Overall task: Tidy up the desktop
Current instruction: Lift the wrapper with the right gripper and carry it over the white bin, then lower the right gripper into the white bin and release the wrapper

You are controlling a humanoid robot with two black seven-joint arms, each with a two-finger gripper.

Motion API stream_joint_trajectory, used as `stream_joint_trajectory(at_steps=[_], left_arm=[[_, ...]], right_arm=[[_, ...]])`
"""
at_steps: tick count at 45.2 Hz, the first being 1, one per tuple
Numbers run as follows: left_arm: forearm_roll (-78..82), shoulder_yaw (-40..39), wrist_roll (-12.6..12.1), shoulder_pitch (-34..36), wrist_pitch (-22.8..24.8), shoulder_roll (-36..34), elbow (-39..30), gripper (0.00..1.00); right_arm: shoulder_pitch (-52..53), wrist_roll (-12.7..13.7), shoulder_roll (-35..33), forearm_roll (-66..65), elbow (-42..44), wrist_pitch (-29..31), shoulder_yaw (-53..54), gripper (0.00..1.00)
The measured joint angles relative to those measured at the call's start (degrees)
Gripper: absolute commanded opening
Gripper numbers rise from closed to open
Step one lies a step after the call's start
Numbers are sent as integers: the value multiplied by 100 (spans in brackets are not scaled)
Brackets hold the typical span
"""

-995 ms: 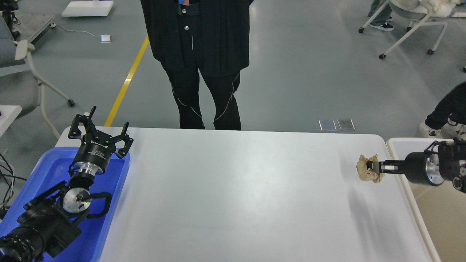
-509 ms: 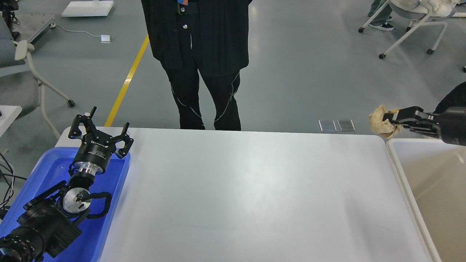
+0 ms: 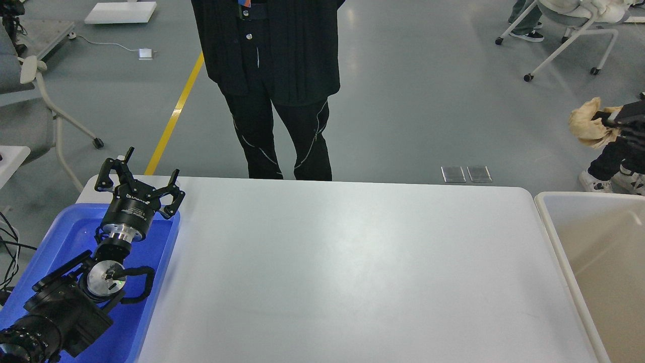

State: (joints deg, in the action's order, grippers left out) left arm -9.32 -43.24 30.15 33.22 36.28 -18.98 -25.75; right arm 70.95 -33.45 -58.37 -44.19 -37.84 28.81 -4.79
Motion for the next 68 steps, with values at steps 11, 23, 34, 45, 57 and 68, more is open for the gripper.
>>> stream_joint_trajectory(at_steps=[11, 23, 34, 45, 57, 68], left_arm=[[0, 0, 0, 0, 1, 0, 0, 100], [1, 0, 0, 0, 3, 0, 1, 100], [1, 0, 0, 0, 3, 0, 0, 100], [0, 0, 0, 0, 3, 0, 1, 100], [0, 0, 0, 0, 3, 0, 1, 100], [1, 0, 0, 0, 3, 0, 0, 100]], right_arm=[[-566, 15, 884, 718, 2213, 1, 25, 0], [-1268, 321, 1564, 1342, 3716, -381, 39, 0], [-1873, 1235, 1836, 1567, 4156, -1117, 77, 0], [-2544, 1913, 2168, 1756, 4304, -1726, 140, 0], [-3203, 2495, 2727, 2136, 4352, -2618, 181, 0], [-3568, 2688, 3307, 2268, 4359, -3423, 199, 0]])
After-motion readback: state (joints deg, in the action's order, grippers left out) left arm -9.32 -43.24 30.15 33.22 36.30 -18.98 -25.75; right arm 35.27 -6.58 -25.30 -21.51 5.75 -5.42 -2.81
